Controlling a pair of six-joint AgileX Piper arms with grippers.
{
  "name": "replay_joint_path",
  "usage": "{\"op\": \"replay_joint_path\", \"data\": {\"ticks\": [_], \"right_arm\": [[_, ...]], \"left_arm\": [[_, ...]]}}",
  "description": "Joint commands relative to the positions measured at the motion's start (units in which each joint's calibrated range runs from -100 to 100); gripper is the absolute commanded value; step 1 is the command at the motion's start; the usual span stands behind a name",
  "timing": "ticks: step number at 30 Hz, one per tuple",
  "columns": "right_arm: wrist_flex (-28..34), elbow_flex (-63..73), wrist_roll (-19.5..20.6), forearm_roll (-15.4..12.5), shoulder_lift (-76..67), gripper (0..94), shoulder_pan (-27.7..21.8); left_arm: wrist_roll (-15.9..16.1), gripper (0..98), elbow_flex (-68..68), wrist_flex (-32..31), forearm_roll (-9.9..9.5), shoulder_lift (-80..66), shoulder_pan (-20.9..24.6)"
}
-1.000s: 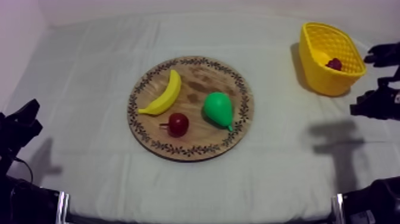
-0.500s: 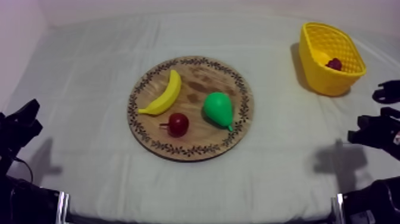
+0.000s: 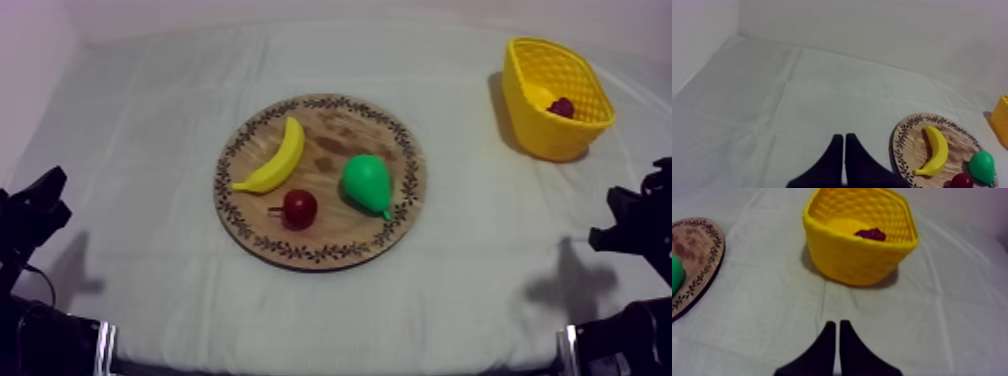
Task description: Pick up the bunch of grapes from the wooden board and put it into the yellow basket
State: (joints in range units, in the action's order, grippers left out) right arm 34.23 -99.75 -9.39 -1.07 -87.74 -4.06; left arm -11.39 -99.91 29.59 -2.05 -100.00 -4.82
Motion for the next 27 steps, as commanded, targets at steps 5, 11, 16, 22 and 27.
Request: {"op": "replay_joint_path", "data": {"ticks": [5,11,16,22,27], "right_arm": [[0.5,0.0,-3.9,0.1,-4.8,0.6,0.6],[1.0,0.0,-3.3,0.1,-7.4,0.6,1.1],[1.1,0.0,-3.0,0.1,-7.8,0.6,1.1],[1.2,0.0,-2.9,0.1,-7.9,0.6,1.3],[1.2,0.0,-2.9,0.1,-7.9,0.6,1.3]], "left_arm": [[0.0,0.1,0.0,0.0,-0.02,0.0,0.0],[0.0,0.1,0.0,0.0,-0.02,0.0,0.0],[0.0,0.1,0.0,0.0,-0.02,0.0,0.0],[0.0,0.1,0.0,0.0,-0.02,0.0,0.0],[0.0,0.1,0.0,0.0,-0.02,0.0,0.0]]}}
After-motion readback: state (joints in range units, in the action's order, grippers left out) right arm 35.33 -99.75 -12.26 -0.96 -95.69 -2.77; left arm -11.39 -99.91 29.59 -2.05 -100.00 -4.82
